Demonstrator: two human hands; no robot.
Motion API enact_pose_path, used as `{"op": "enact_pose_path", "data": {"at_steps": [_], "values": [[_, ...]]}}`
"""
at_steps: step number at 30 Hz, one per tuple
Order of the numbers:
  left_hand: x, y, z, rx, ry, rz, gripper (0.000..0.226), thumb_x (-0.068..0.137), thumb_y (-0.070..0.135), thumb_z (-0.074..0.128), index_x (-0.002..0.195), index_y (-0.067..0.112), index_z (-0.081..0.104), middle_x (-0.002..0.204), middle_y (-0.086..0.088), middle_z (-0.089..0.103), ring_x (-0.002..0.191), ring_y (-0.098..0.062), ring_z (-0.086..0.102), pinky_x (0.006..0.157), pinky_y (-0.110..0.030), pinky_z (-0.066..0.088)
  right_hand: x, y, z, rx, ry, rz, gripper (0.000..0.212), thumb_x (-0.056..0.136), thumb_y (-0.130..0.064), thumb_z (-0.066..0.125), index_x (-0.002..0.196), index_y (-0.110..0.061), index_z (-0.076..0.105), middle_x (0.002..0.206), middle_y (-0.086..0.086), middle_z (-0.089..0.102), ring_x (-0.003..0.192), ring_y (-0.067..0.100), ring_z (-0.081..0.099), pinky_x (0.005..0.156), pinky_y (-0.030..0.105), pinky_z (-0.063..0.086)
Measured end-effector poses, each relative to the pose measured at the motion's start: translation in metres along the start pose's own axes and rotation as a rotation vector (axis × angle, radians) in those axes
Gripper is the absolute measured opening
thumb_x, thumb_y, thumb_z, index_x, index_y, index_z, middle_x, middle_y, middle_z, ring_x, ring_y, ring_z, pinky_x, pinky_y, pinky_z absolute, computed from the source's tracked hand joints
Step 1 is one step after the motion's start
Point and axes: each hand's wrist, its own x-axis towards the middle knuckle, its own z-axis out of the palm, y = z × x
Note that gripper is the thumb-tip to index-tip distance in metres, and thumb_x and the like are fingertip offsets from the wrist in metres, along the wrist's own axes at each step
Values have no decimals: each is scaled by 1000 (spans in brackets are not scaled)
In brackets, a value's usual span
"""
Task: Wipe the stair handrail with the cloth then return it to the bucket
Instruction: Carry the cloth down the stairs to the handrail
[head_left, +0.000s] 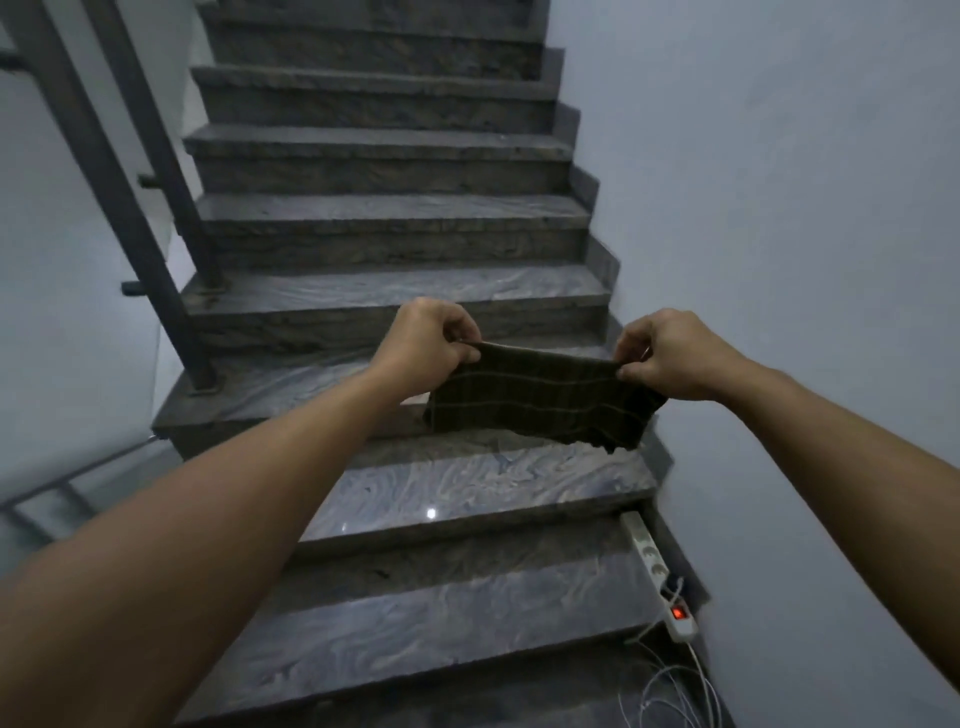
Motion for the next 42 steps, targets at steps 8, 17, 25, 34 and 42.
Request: {"op": "enact_pose_path", "data": {"at_steps": [8, 17, 25, 34, 42], "values": [[91, -16, -70, 60, 92, -55, 16, 81, 9, 72, 82, 24, 65, 82, 7, 63, 78, -4, 60, 65, -17, 47, 127, -42, -35, -3, -54, -150, 25, 77, -12, 74, 76, -33, 61, 85, -4, 66, 81, 13, 63, 73, 30, 53], [190, -27, -143, 131, 257, -202, 14, 80, 10, 73, 81, 23, 67, 84, 2, 65, 79, -12, 63, 67, -24, 55, 277, -96, -92, 46, -105, -373, 25, 77, -10, 75, 82, -31, 61, 86, -6, 65, 84, 11, 63, 70, 25, 51], [255, -29, -252, 112, 326, -294, 14, 81, 9, 71, 82, 22, 66, 85, 1, 66, 83, -13, 64, 76, -29, 55, 379, -182, -140, 82, -106, -480, 18, 80, -8, 70, 90, -23, 66, 91, -1, 65, 87, 14, 63, 72, 28, 53], [353, -58, -384, 139, 362, -259, 12, 82, 9, 71, 84, 20, 67, 84, 1, 66, 81, -12, 64, 69, -19, 52, 501, -290, -190, 83, -66, -496, 19, 80, -9, 71, 89, -24, 67, 91, -1, 66, 88, 16, 63, 75, 34, 55], [449, -46, -483, 191, 411, -228, 10, 81, 10, 72, 85, 18, 68, 86, -2, 67, 78, -12, 63, 61, -14, 47, 588, -364, -262, 45, 47, -495, 24, 82, -7, 68, 103, -16, 73, 101, 5, 71, 95, 19, 64, 85, 39, 56]]}}
